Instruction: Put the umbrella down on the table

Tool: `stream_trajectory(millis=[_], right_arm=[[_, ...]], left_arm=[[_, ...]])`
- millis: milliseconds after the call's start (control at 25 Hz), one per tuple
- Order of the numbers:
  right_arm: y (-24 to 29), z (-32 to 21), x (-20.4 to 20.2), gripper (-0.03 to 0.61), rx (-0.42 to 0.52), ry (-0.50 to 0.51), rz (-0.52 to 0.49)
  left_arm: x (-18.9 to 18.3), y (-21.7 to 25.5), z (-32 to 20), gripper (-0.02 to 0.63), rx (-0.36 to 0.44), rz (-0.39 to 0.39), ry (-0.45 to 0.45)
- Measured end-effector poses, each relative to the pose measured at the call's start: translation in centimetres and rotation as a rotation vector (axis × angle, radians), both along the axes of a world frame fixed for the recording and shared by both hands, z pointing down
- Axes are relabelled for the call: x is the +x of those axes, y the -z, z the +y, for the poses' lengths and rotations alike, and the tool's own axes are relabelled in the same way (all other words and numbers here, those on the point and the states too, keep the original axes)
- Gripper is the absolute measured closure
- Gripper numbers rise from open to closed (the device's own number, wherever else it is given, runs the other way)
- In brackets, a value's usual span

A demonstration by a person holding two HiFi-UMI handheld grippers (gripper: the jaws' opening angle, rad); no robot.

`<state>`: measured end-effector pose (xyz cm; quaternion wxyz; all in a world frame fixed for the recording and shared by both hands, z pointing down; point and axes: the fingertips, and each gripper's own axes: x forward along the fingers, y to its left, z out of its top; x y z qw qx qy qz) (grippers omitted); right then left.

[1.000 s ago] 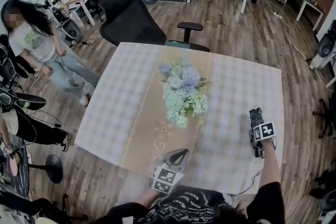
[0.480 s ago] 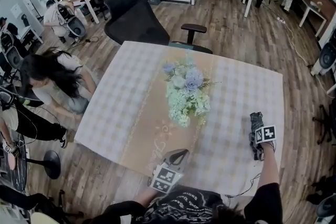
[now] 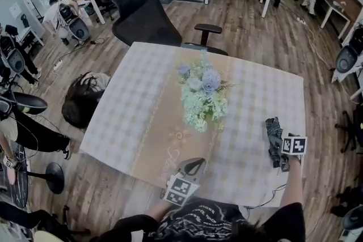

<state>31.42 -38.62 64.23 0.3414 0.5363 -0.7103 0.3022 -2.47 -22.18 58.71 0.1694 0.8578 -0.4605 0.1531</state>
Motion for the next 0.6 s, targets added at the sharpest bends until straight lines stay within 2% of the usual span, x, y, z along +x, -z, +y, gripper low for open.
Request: stream_trajectory(millis=[280, 600], right_arm=[[5.3, 1.7, -1.9, 0.142, 0.18, 0.002, -0.009], [10.6, 6.3, -5.1, 0.153, 0.374, -0.025, -0.102]], left_arm=[[-0.7, 0.6, 0.4, 0.594, 0.022, 0.014, -0.011], [-1.8, 1.5, 1.2, 0.595, 0.043, 0.042, -0.019]])
